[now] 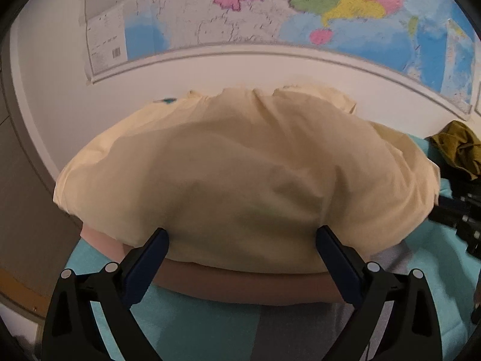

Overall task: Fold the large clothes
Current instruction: 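Open the right gripper and press the cream bundle down onto the pink garment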

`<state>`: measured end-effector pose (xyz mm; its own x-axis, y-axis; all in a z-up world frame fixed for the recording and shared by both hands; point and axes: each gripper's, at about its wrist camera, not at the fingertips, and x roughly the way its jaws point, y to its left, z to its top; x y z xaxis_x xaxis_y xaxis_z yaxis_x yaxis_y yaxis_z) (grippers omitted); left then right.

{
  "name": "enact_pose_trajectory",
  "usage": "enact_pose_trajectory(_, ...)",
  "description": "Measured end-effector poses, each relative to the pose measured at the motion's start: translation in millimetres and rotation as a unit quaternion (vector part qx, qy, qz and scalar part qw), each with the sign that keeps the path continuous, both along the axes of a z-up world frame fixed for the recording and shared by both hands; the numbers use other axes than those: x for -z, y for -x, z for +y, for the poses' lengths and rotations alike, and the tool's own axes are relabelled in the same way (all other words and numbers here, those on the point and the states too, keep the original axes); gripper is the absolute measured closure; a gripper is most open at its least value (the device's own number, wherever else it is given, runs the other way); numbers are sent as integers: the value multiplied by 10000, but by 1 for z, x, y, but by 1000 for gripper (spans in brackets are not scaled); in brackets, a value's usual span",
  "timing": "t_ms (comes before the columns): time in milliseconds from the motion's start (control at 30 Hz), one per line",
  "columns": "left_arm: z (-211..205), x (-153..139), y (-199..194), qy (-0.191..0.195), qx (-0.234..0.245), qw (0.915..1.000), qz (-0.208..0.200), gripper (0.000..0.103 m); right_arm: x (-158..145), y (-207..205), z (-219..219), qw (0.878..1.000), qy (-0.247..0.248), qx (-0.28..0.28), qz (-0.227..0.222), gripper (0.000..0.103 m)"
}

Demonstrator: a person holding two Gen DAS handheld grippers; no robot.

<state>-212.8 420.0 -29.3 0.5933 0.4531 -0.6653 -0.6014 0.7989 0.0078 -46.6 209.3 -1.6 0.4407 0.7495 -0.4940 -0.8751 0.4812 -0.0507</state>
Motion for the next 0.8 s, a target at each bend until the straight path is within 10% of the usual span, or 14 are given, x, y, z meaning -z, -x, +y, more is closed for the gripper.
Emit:
enact_pose_trajectory(200, 19, -21, 8, -93, -54, 9993, -367, 8, -37, 21, 19, 9966, -496, -592, -285, 69)
enact_pose_trajectory(367, 50, -19, 5, 164, -168, 9994, -262, 8, 0, 3, 73, 9925, 265, -1007, 640, 66)
enact_pose_trajectory(533, 69, -20, 16, -15, -248, 9996, -149, 8, 18, 15, 81, 9895, 775, -1108, 504, 59)
enact_pose_trajectory(800, 131, -27, 41, 140, -882, 9957, -242, 8, -30, -3, 86, 9947, -74, -882, 513, 59)
